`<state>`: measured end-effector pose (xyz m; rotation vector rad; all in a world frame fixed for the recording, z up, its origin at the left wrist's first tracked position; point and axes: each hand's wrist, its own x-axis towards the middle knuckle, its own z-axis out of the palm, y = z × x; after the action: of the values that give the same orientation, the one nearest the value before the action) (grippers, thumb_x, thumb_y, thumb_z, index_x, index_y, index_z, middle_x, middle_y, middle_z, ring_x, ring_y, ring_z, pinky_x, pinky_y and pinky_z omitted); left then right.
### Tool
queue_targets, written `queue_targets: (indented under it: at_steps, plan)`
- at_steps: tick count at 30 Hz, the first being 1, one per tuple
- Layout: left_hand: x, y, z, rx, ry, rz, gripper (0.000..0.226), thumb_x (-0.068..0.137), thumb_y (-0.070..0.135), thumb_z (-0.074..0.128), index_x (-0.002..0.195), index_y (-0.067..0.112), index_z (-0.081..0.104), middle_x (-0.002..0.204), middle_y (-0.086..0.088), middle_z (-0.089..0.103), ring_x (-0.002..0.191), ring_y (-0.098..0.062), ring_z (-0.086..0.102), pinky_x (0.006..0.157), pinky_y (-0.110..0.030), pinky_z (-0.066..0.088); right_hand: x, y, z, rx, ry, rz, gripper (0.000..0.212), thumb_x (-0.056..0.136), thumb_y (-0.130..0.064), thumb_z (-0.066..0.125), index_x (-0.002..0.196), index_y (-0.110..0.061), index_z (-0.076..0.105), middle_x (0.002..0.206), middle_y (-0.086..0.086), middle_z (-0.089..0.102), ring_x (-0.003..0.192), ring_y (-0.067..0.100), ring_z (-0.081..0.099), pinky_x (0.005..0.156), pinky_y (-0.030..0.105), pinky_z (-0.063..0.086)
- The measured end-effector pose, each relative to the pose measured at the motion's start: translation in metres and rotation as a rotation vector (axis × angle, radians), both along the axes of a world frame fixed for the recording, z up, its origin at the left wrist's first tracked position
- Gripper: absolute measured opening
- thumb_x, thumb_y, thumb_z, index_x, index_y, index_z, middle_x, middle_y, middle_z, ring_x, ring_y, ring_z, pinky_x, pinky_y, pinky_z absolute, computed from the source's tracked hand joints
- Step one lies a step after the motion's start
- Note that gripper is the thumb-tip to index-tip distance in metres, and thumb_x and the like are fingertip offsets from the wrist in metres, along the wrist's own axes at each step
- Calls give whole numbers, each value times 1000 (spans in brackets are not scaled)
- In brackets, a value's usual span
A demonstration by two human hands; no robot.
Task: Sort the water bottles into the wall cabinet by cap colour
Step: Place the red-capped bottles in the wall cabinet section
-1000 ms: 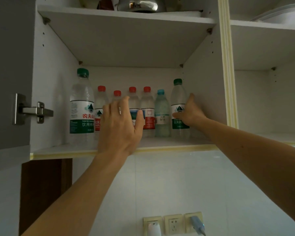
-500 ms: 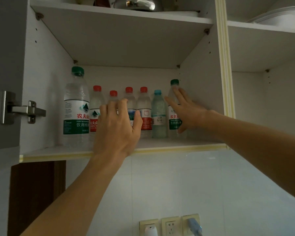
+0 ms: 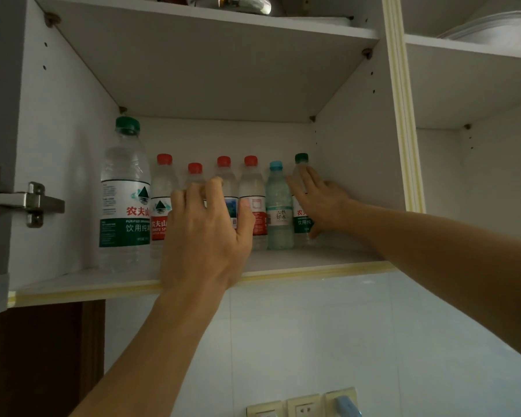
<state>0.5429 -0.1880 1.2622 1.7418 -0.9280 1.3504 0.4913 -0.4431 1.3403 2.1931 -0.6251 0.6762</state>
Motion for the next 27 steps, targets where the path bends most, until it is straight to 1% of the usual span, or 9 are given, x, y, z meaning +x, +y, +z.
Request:
queue_targets:
  at_steps: [4, 9, 13, 16, 19, 21, 24, 26, 27]
  plan:
    - [-1, -3, 2, -4, -5, 7, 53, 97, 53, 27, 124, 12, 48, 113, -12, 57, 105, -26, 47, 81, -39, 47, 5, -10, -1, -58, 8, -39, 149, 68, -64, 81, 152, -7, -28, 162, 31, -19, 153, 43, -9, 119, 54, 29]
    - [1, -3, 1, 7, -3, 25, 54, 95, 55, 23, 120, 14, 48, 111, -10, 55, 102, -23, 44, 80, -36, 45, 13, -17, -2, -90, 4, -47, 148, 68, -64, 80, 153, -2, -24, 162, 32, -14, 153, 44, -3, 122, 53, 23]
    - [4, -3, 2, 24, 1, 26, 50, 98, 53, 25, 117, 14, 50, 111, -9, 54, 102, -23, 43, 80, -36, 44, 15, -17, -5, -107, -10, -51, 150, 66, -67, 80, 153, 1, -22, 163, 32, -11, 153, 44, 0, 123, 52, 23]
    - [7, -3, 2, 30, 2, 28, 51, 97, 53, 27, 117, 13, 51, 112, -10, 55, 103, -24, 44, 80, -35, 42, 13, -14, -8, -87, -3, -45, 144, 70, -64, 79, 154, 2, -18, 163, 31, -9, 153, 44, 1, 124, 52, 21]
    - [8, -2, 5, 42, -2, 43, 51, 97, 53, 26, 115, 12, 52, 110, -11, 56, 100, -24, 43, 79, -33, 39, 3, -2, -4, 25, -52, 25, 124, 81, -52, 77, 156, 4, -4, 164, 31, 1, 153, 42, 8, 124, 50, 20]
    - [8, -2, 8, 54, 8, 56, 52, 97, 53, 26, 113, 12, 53, 109, -12, 56, 99, -24, 42, 78, -35, 40, -7, 12, -1, 117, -107, 119, 100, 88, -40, 73, 154, 5, 14, 161, 30, 15, 151, 42, 16, 120, 48, 26]
    - [7, -1, 8, 69, 34, 54, 55, 95, 54, 24, 110, 11, 54, 107, -12, 56, 98, -25, 43, 78, -39, 45, -25, 36, -1, 281, -197, 263, 60, 92, -29, 67, 140, -1, 44, 143, 22, 43, 131, 38, 42, 105, 47, 45]
    - [5, 0, 8, 71, 32, 55, 57, 94, 55, 22, 108, 11, 55, 104, -12, 57, 97, -26, 46, 77, -41, 48, -39, 52, -6, 310, -252, 347, 49, 95, -29, 64, 136, -6, 51, 134, 16, 50, 117, 33, 53, 95, 47, 52]
    - [5, 0, 9, 76, 25, 56, 54, 95, 53, 25, 107, 10, 56, 103, -12, 58, 96, -27, 48, 76, -41, 47, -48, 59, -10, 273, -279, 386, 44, 96, -31, 62, 132, -8, 55, 129, 13, 54, 112, 31, 55, 91, 45, 54]
